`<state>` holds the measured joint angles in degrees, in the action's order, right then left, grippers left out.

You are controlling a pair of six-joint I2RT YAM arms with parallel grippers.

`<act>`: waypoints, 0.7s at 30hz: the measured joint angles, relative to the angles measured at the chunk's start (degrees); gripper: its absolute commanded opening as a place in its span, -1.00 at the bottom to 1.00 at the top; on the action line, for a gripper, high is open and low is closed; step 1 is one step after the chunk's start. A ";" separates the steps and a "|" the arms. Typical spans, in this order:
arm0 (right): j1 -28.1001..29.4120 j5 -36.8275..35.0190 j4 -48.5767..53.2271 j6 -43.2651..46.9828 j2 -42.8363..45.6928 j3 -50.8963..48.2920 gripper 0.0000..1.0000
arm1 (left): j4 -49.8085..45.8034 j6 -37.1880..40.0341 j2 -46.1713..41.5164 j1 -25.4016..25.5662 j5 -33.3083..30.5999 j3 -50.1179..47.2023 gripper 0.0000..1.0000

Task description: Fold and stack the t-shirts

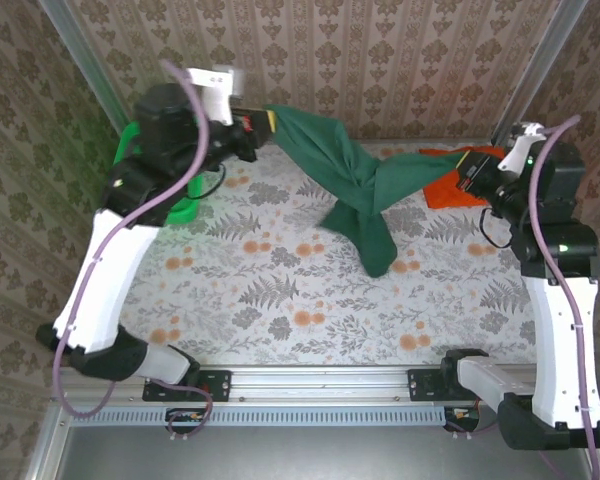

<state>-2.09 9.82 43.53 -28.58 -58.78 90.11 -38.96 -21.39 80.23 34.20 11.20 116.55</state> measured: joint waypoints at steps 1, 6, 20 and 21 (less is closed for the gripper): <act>0.00 0.04 -0.07 0.15 0.35 0.76 -1.00 | 0.04 0.00 -0.92 -0.79 -0.17 0.55 -1.00; 0.04 0.37 -0.22 -0.02 1.42 0.74 -1.00 | -0.24 -1.31 -3.10 -6.23 -0.79 -0.39 -1.00; 0.09 2.64 0.11 -1.79 -10.51 2.60 -1.00 | -3.08 -11.78 11.52 -18.32 8.70 5.22 -1.00; 0.04 2.64 0.20 -1.79 -12.70 5.42 -1.00 | -3.43 -12.02 14.62 -18.80 9.66 9.73 -1.00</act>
<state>-2.04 12.47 43.72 -30.37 -71.48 95.53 -42.39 -33.41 94.85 15.40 20.86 126.28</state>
